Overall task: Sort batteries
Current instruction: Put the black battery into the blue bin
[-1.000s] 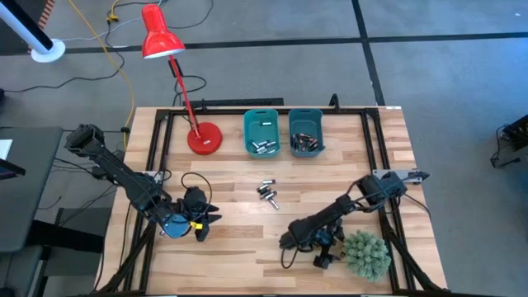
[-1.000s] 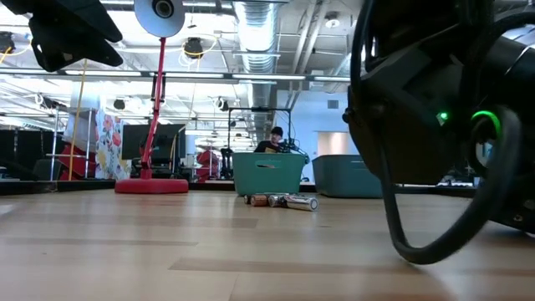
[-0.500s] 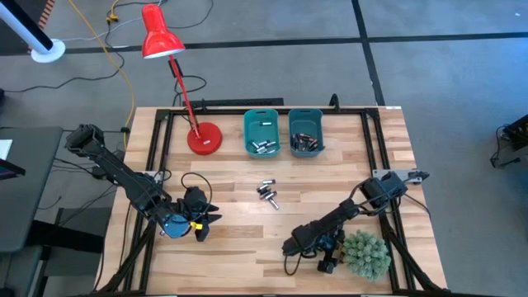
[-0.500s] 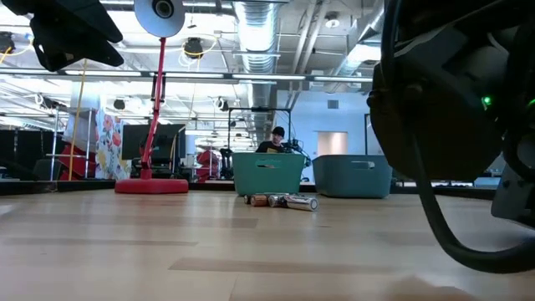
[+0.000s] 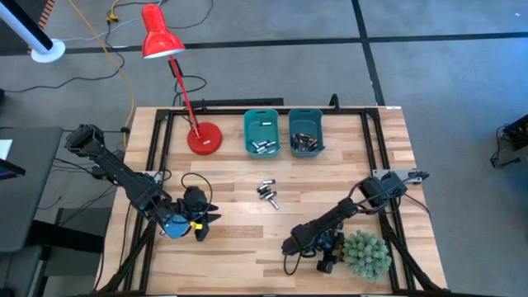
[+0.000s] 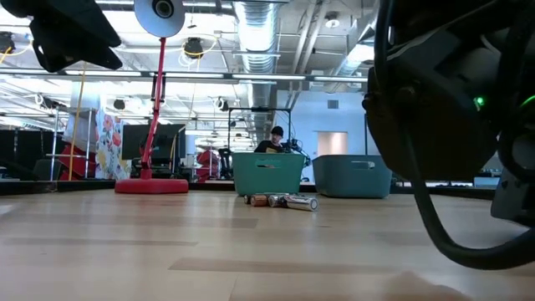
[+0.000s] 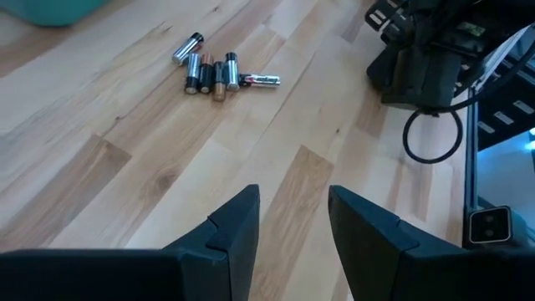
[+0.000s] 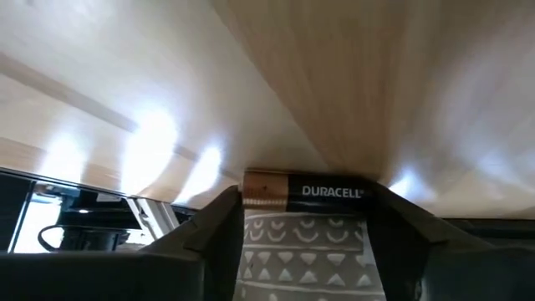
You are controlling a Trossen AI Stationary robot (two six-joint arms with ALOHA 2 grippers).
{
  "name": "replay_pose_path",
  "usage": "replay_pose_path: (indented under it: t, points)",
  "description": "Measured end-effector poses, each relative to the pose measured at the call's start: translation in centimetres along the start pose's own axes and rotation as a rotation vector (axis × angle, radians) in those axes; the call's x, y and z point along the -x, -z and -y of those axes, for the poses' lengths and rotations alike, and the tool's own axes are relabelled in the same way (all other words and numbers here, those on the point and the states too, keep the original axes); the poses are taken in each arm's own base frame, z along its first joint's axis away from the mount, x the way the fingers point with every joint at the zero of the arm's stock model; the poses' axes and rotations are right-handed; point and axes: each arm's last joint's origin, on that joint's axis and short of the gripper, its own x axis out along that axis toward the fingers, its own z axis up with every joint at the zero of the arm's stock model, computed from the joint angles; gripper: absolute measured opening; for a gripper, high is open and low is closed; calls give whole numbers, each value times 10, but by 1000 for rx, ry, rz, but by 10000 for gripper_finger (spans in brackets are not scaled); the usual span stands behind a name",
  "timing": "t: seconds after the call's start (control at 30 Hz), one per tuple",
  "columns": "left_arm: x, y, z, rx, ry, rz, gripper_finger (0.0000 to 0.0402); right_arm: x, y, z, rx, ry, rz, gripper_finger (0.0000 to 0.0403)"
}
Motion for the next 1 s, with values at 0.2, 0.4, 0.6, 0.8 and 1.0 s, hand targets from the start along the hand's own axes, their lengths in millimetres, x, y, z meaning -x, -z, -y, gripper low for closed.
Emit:
replay_pose_path:
  t: [0.2, 0.4, 0.6, 0.8, 1.0]
  points:
    - [0, 3, -5, -43, -47, -28, 141, 11, -5, 2, -24, -22, 19, 220]
    - [0, 5, -8, -66, -73, -43, 141, 32, -13, 7, -81, -56, 62, 221]
    - [1, 6, -11, -118, -92, -57, 141, 57, -22, 16, -142, -51, 161, 221]
    - [-1, 6, -16, -140, -122, -96, 141, 82, -22, 27, -231, -24, 327, 221]
    - [-7, 0, -25, -138, -179, -123, 141, 119, -4, 48, -330, 18, 609, 221]
